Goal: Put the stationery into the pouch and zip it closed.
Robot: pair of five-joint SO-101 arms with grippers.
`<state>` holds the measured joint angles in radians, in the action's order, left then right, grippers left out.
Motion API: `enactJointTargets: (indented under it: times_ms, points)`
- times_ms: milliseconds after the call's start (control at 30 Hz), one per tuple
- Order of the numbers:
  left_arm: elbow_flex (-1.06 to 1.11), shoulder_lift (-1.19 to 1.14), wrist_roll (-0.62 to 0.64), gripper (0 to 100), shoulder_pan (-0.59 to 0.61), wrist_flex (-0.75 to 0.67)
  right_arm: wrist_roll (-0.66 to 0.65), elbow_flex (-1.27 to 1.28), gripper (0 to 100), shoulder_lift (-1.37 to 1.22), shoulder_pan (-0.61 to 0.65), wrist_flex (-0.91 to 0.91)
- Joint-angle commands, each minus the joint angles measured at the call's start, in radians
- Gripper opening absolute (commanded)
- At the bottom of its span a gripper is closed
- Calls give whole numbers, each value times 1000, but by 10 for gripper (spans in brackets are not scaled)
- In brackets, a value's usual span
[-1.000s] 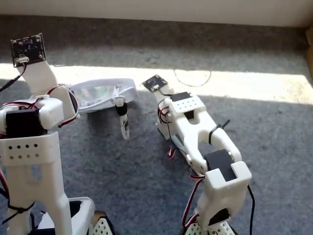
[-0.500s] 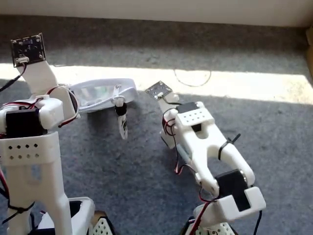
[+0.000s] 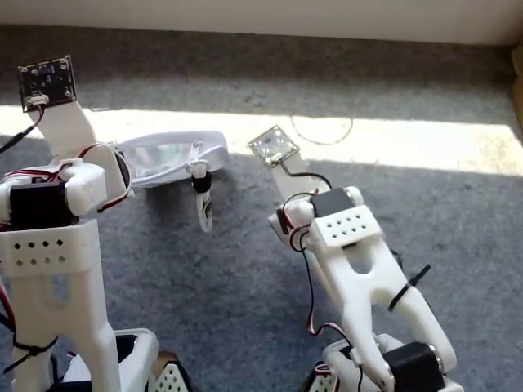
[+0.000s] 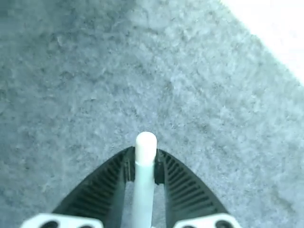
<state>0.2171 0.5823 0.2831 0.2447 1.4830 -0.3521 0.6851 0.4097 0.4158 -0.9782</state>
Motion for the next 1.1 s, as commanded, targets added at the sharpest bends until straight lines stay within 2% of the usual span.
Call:
enactJointTargets:
  times_ms: [0,500,733,1067]
  points:
    - [8,-1,2,29,16,-15,14,-1,4,97,10,10]
    - [10,-1,2,28,16,-15,14,-8,5,374,71,-24]
    - [10,-1,2,28,16,-14,14,-10,5,513,153,-24]
    - [10,-1,2,28,16,-14,14,-79,5,582,231,-22]
